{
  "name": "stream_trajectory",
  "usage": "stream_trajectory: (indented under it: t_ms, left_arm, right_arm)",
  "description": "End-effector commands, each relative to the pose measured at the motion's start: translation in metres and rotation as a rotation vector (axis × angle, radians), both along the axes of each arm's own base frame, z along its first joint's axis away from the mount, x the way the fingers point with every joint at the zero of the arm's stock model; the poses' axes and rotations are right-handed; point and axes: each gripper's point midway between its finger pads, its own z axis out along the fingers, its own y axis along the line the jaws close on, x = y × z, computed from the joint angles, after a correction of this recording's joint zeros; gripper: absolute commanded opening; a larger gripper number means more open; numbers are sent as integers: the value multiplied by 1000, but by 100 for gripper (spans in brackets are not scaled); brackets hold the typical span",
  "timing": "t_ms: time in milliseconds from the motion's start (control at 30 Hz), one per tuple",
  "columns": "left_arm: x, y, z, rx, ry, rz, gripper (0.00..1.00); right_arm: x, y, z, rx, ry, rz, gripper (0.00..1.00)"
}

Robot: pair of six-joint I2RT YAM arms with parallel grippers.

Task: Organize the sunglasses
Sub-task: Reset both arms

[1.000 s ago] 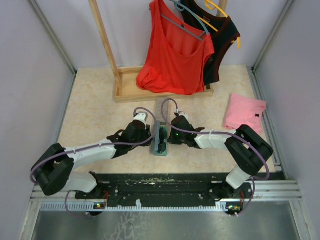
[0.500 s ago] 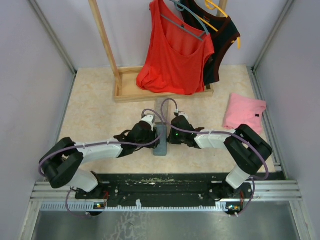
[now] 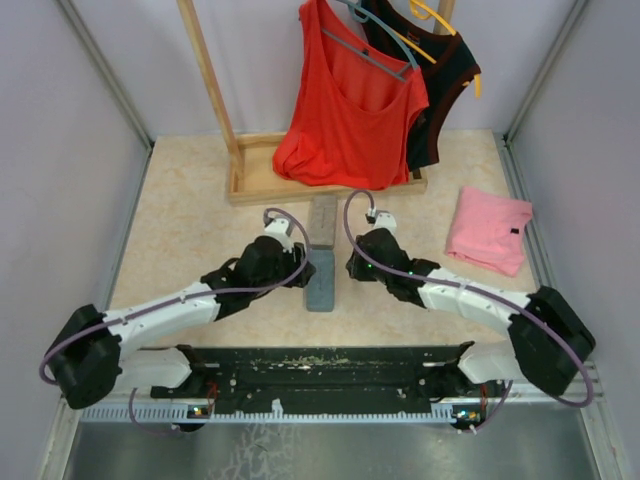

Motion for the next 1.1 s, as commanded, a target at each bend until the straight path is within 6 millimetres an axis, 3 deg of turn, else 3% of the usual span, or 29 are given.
stream_trajectory:
  t_ms: [0,100,267,367,567,800,1067]
  left_arm:
    - [11,27,38,-9,-87,105,63]
    - [13,52,58,-14,-159,197,72]
    - [8,83,92,-56,-257,283,78]
    - [1,100,105,-61,-289,313,98]
    - [-13,125,112,-78,-324,352,100]
    - [-29,151,98,-134,-256,459,100]
    - [-37,163,76,-161,-247,496,100]
  right_arm:
    - [4,-27,38,-40,-152,-28,28]
    - [3,-46,67,-30,-271,-56,36]
    - [-7,-73,116,-4,-441,-74,43]
    - [-15,-91,137,6,-542,-91,47]
    - [-32,-128,168,16,-696,-148,66]
    - [-50,-157,171,-28,-756,-163,85]
    - [-57,-164,169,-2,-772,-182,89]
